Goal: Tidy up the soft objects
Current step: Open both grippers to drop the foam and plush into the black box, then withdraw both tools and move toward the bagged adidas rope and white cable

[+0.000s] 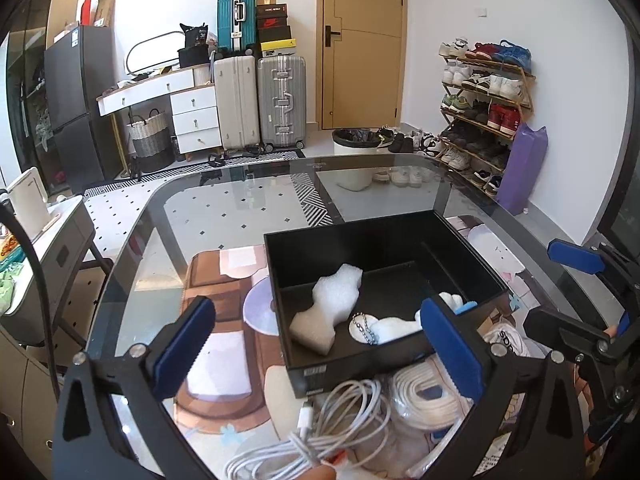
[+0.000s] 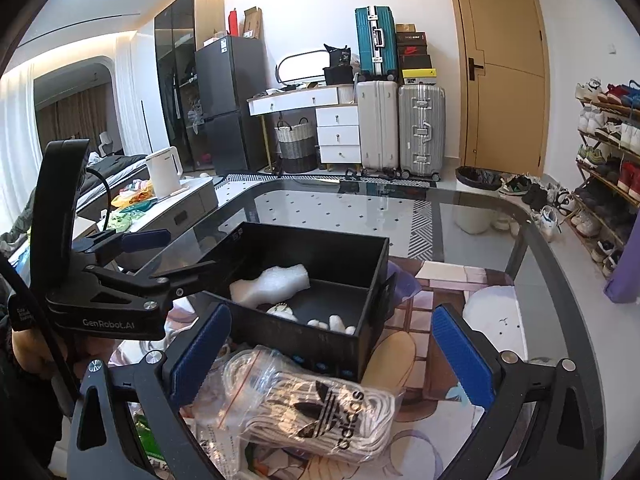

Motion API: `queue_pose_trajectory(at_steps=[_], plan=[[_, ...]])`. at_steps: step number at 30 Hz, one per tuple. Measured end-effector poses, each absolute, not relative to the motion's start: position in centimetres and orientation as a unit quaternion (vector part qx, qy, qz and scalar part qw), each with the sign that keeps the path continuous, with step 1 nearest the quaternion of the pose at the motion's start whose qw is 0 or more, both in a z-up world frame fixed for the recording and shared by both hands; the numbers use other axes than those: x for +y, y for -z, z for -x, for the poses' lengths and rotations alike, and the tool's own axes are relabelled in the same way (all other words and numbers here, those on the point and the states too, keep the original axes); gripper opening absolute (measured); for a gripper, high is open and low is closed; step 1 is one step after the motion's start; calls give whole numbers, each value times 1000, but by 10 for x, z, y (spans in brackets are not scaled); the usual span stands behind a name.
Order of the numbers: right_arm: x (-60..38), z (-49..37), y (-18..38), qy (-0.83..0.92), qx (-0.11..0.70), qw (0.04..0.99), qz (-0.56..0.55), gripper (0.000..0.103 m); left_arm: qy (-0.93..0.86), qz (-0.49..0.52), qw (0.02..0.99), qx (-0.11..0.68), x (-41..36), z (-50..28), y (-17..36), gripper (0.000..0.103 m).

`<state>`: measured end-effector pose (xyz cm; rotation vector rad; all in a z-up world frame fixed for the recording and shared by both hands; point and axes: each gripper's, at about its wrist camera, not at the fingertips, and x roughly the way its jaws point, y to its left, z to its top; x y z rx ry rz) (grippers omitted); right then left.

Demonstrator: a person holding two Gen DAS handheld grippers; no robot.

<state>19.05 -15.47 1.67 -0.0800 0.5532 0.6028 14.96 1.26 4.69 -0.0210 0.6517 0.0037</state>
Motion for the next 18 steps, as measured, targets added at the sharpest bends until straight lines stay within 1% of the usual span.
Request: queue_pose_trajectory(at_steps=[7,18], plan=[[-156,-177,-13,-298,275,913,42,102,-15,5,944,331,13,-133,-43,103],[-158,-165,-7,-304,282,909,46,102,-58,3,928,368,17,-112,-27,103]])
